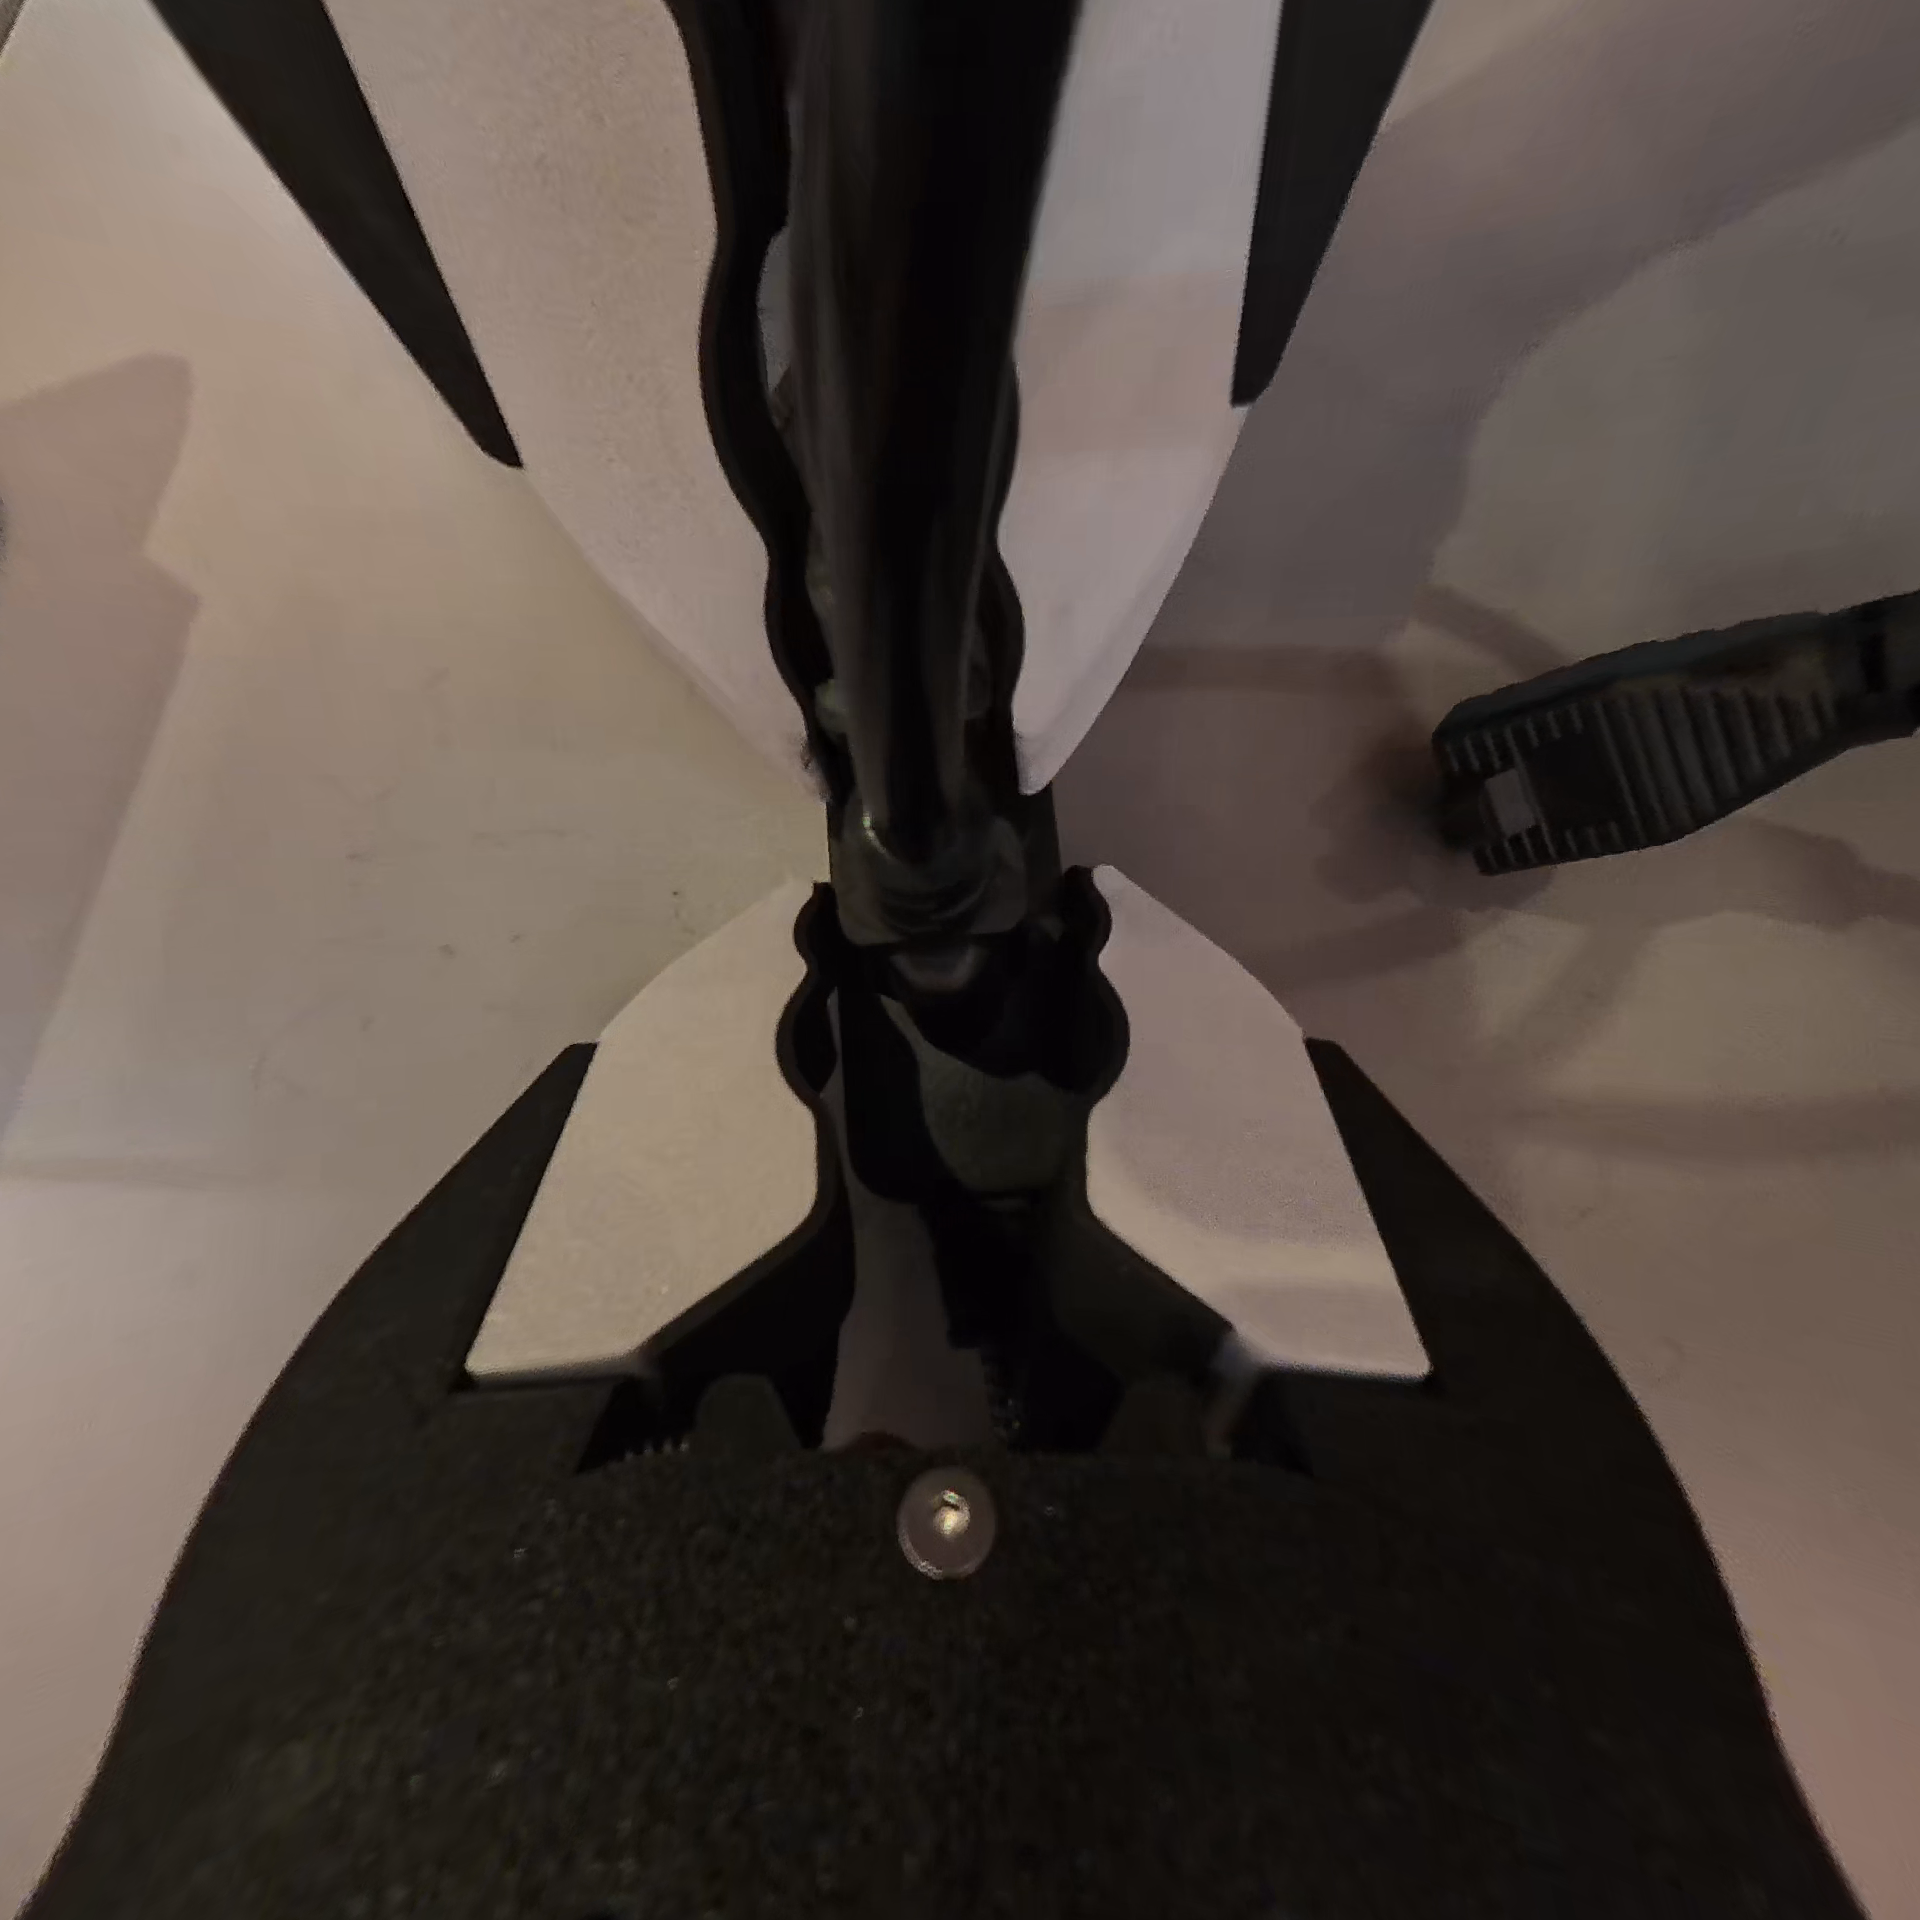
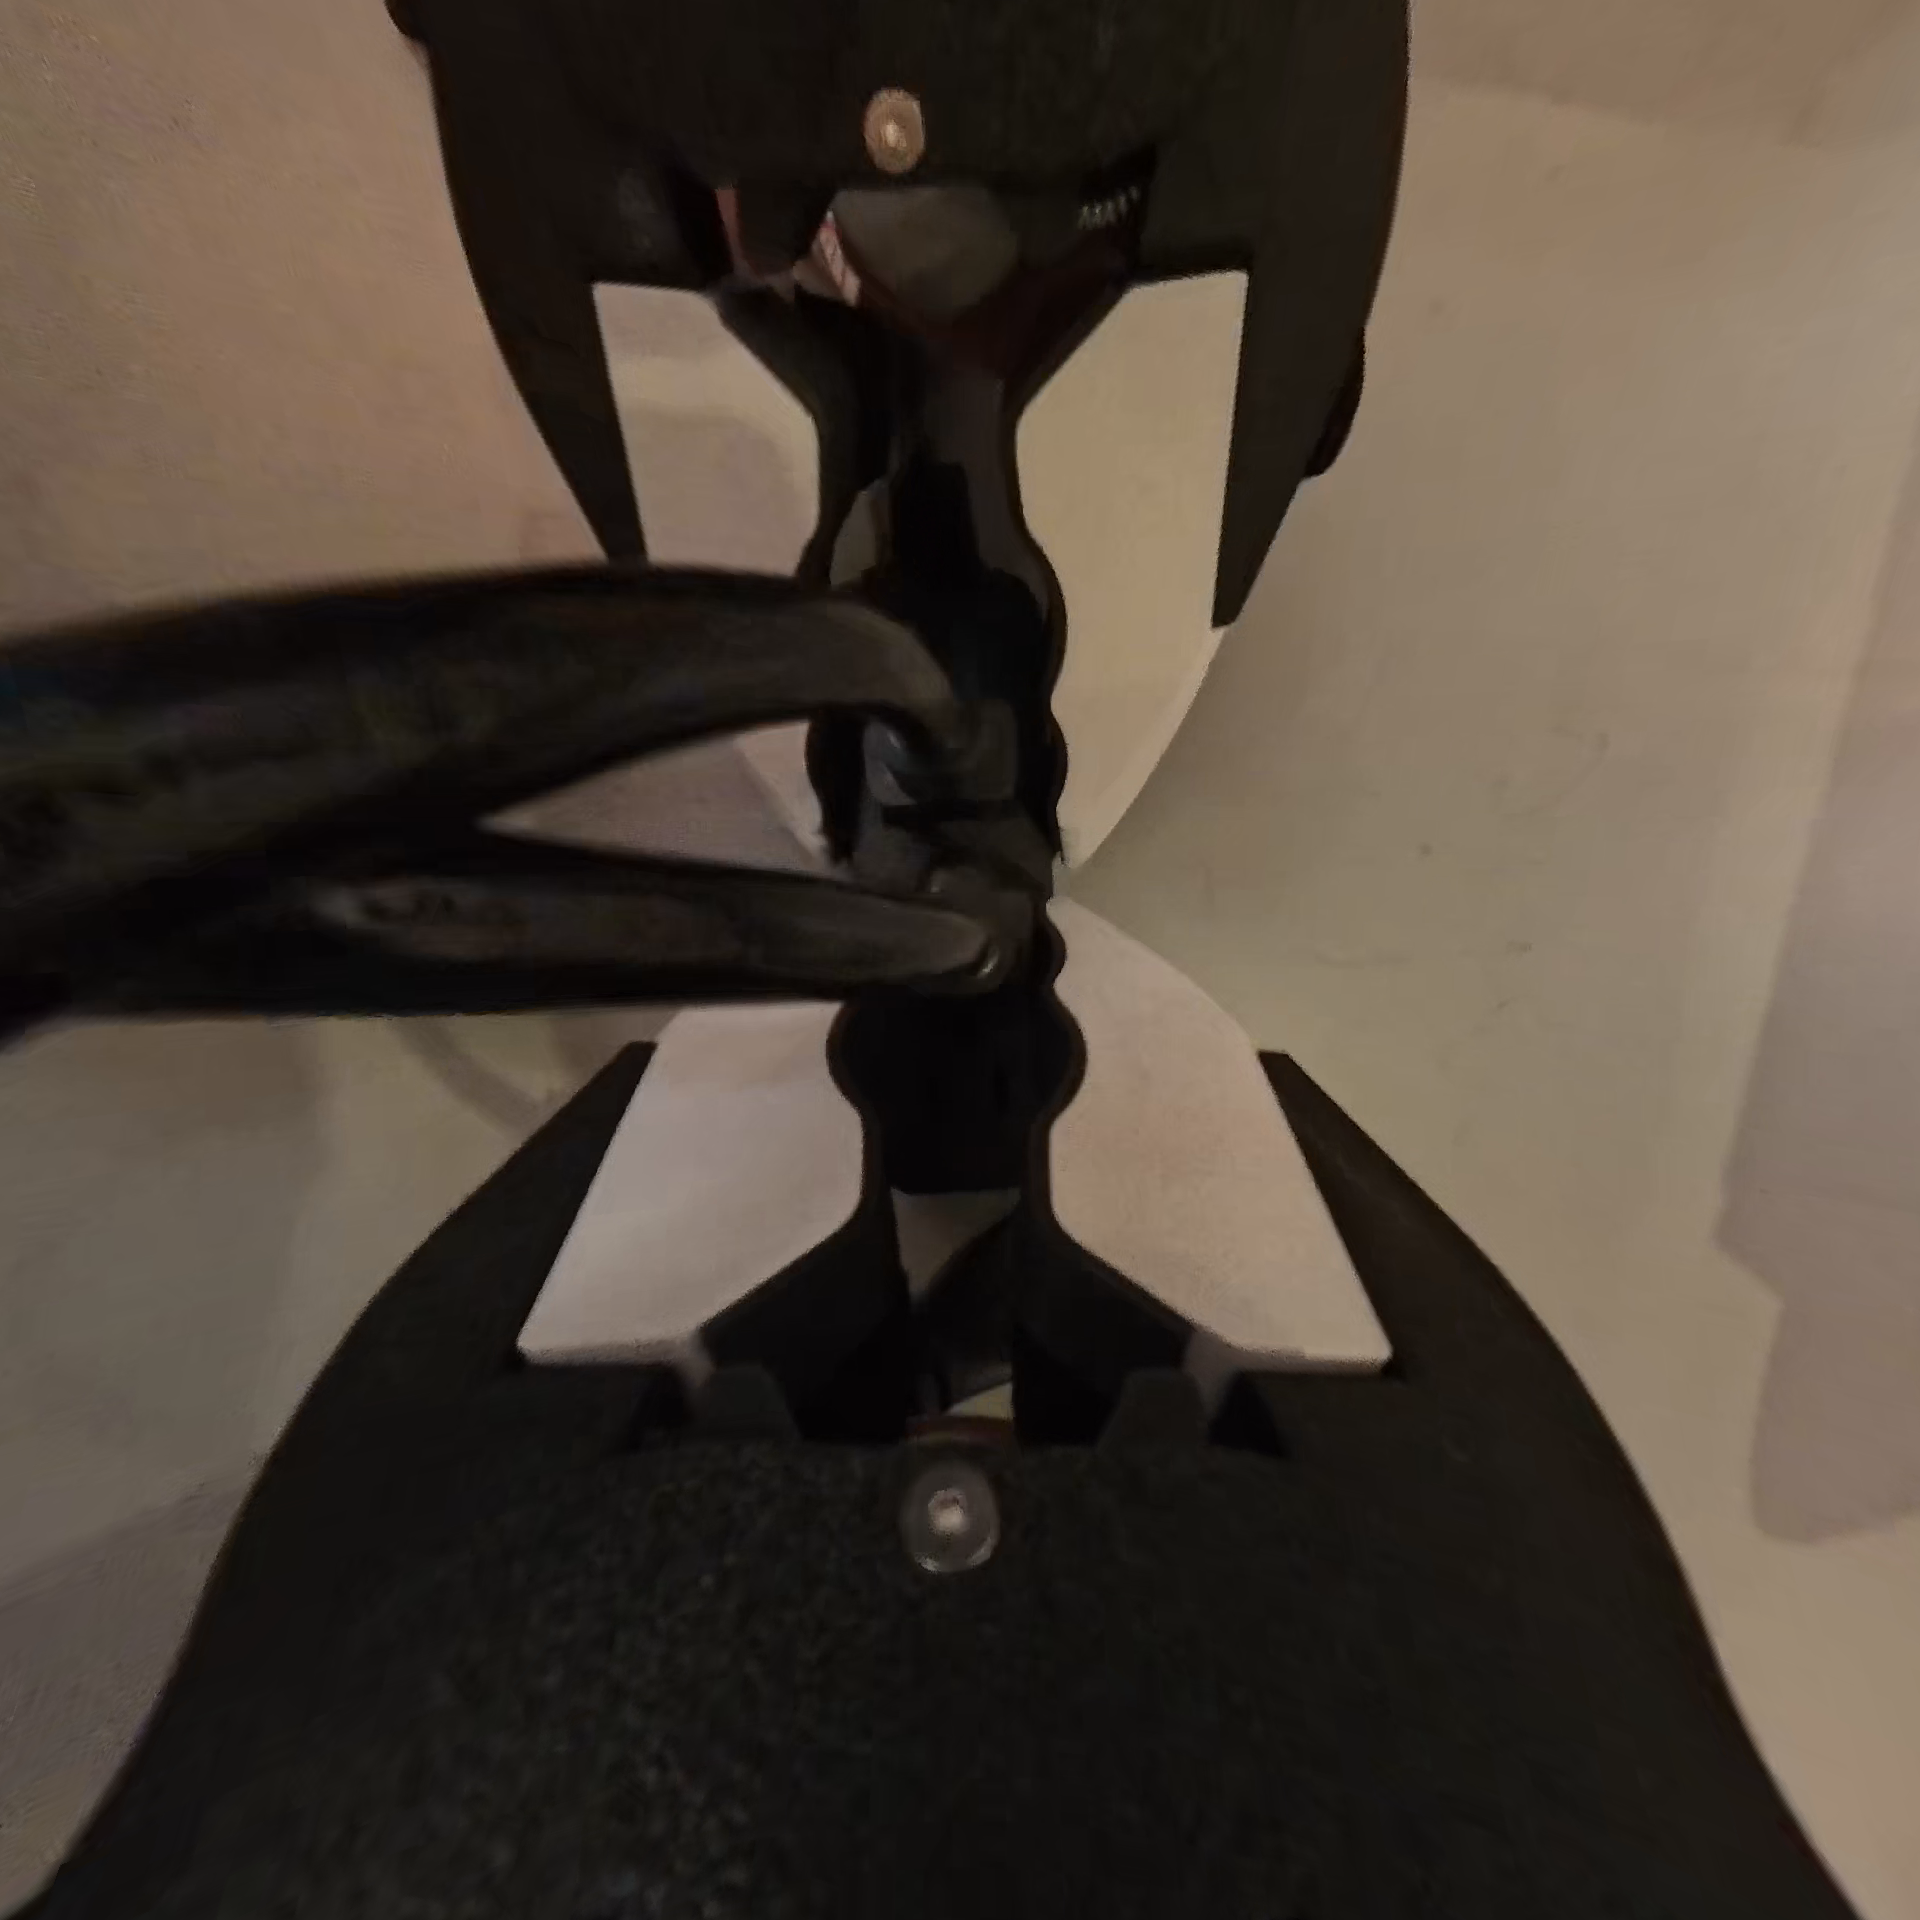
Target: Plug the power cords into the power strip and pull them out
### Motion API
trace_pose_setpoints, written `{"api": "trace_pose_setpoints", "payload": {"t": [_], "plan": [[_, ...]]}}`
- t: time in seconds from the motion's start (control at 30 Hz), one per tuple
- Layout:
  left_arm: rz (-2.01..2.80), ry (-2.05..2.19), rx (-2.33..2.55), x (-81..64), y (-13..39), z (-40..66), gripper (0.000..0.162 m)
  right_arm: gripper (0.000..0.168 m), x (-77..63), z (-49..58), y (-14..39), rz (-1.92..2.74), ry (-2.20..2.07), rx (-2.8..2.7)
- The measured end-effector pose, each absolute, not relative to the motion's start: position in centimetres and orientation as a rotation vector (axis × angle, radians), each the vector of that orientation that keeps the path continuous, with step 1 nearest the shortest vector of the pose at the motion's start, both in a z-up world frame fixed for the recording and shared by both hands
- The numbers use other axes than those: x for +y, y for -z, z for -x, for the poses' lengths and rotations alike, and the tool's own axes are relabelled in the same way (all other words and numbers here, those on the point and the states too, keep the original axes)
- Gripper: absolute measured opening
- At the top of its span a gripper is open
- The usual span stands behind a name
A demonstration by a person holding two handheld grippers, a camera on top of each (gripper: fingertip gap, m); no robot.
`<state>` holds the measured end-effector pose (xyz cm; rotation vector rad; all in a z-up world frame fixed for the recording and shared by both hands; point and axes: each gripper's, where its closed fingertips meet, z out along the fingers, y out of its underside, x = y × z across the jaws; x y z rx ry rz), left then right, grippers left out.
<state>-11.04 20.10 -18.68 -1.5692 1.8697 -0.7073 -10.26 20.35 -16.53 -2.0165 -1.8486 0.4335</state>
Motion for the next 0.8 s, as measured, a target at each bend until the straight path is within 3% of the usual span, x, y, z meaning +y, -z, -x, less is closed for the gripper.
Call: {"api": "trace_pose_setpoints", "payload": {"t": [0.8], "plan": [[1.547,0.688,1.848,20.17,18.77,11.28,0.045,0.023,20.34,9.90,16.40,2.073,-0.483,-1.815]]}}
